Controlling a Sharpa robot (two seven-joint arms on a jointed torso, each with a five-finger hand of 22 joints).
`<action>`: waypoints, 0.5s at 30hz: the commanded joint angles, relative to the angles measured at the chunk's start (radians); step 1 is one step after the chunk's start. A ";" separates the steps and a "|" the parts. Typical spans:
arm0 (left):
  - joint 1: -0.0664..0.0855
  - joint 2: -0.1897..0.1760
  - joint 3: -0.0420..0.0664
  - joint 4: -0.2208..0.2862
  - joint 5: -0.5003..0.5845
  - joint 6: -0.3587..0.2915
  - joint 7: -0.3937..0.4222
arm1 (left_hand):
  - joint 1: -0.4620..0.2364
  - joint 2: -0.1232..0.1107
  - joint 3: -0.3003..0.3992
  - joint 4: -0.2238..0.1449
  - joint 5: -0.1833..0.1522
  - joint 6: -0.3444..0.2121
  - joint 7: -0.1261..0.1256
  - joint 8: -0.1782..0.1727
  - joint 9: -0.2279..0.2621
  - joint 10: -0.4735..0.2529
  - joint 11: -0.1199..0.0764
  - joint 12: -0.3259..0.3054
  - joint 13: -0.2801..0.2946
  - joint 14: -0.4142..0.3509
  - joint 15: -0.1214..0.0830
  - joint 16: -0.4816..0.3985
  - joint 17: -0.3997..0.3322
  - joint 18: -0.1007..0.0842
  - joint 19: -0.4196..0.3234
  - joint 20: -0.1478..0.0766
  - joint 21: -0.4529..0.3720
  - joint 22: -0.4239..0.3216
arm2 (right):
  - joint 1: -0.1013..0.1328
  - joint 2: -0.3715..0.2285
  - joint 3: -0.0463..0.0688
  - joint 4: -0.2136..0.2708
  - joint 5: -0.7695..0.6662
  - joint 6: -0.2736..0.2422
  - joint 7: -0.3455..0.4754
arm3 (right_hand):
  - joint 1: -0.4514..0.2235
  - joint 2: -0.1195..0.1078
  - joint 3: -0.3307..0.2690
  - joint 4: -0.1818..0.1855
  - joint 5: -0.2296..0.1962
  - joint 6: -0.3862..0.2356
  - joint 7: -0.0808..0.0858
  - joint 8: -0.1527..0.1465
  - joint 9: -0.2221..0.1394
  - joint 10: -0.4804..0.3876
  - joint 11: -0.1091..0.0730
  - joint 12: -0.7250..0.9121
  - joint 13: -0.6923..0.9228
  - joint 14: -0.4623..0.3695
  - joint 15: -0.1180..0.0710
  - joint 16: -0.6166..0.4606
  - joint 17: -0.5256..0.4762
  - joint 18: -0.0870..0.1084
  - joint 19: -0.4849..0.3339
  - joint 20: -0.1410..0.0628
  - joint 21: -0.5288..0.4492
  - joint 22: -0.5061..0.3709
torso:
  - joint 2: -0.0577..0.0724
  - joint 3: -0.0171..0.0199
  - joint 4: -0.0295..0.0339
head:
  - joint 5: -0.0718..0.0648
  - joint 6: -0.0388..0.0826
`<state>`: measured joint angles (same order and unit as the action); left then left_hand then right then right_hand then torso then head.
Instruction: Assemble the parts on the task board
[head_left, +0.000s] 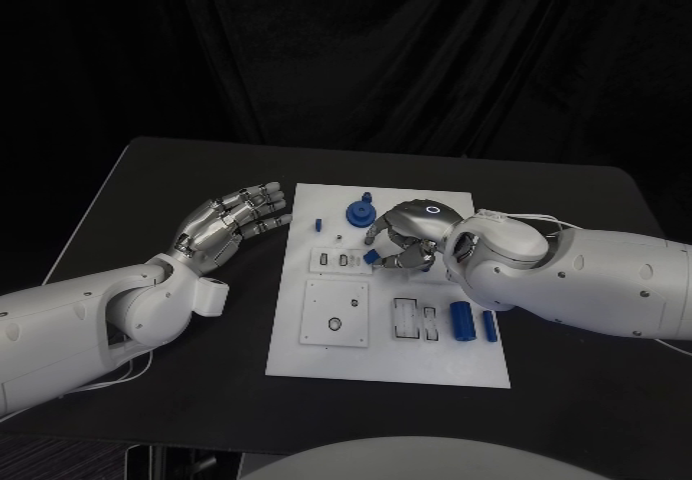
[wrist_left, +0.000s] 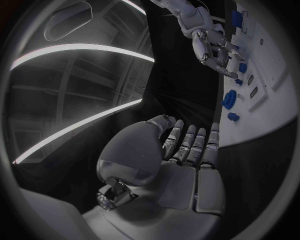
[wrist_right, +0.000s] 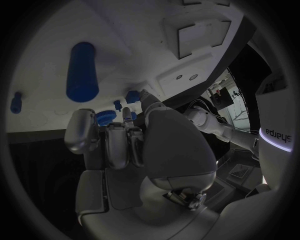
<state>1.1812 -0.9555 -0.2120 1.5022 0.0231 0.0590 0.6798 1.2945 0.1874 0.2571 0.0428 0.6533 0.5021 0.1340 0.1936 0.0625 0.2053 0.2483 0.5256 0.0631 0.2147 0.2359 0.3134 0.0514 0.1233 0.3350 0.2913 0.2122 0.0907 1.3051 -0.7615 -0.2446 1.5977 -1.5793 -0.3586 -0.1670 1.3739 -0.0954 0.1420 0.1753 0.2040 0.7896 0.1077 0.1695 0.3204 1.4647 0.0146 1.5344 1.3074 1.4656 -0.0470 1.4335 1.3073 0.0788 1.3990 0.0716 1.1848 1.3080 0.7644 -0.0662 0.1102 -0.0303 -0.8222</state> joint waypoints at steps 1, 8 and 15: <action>-0.002 -0.001 0.001 0.002 0.003 0.009 0.120 | -0.009 -0.001 0.006 -0.001 -0.001 0.001 0.004 -0.003 0.001 -0.001 0.009 0.004 0.001 -0.002 0.007 0.006 0.001 -0.015 0.006 0.000 0.005 0.000 | 0.007 -0.018 0.001 0.019 -0.008 -0.035 0.012 | 0.014 0.000 0.003 -0.009 0.021 -0.009 0.001 -0.004 -0.005 0.027 0.002 -0.001 0.167 0.040 0.005 -0.001 0.138 0.005 -0.004 -0.003 -0.003 0.141 | 0.000 0.0000 0.0005 | 0.001 -0.001; -0.002 0.000 0.001 0.001 0.003 0.010 0.120 | -0.010 -0.001 0.007 -0.001 -0.001 0.001 0.004 -0.002 0.001 0.000 0.009 0.005 0.001 -0.002 0.007 0.006 0.001 -0.015 0.006 0.000 0.006 0.000 | 0.011 -0.045 0.001 0.026 -0.009 0.002 0.012 | 0.024 0.002 0.009 -0.014 0.043 -0.008 0.000 -0.005 -0.010 0.026 0.001 -0.002 0.166 0.039 0.004 -0.002 0.137 0.005 -0.004 -0.004 -0.005 0.143 | -0.002 -0.0009 0.0010 | 0.002 -0.005; -0.003 0.001 0.001 0.000 0.003 0.011 0.119 | -0.010 -0.001 0.007 -0.001 -0.001 0.001 0.004 -0.002 0.001 0.000 0.009 0.005 0.001 -0.002 0.007 0.006 0.001 -0.015 0.006 0.000 0.006 0.000 | 0.009 -0.052 0.001 0.014 -0.008 0.049 0.010 | 0.027 0.004 0.011 -0.016 0.044 -0.006 -0.001 -0.004 -0.011 0.025 0.001 -0.002 0.166 0.039 0.004 -0.002 0.136 0.006 -0.005 -0.004 -0.007 0.143 | 0.000 -0.0006 -0.0012 | 0.002 -0.003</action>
<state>1.1801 -0.9562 -0.2120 1.5011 0.0231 0.0589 0.6798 1.2945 0.1874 0.2570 0.0427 0.6533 0.5021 0.1340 0.1936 0.0624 0.2053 0.2483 0.5256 0.0631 0.2147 0.2359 0.3134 0.0514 0.1232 0.3350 0.2913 0.2122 0.0907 1.3144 -0.8114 -0.2440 1.6138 -1.5806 -0.3448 -0.1607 1.3901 -0.0947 0.1521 0.1653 0.2434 0.7896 0.1077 0.1694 0.3109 1.4647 0.0146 1.5344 1.3073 1.4656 -0.0470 1.4335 1.3074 0.0786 1.3991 0.0716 1.1848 1.3078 0.7634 -0.0665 0.1107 -0.0293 -0.8256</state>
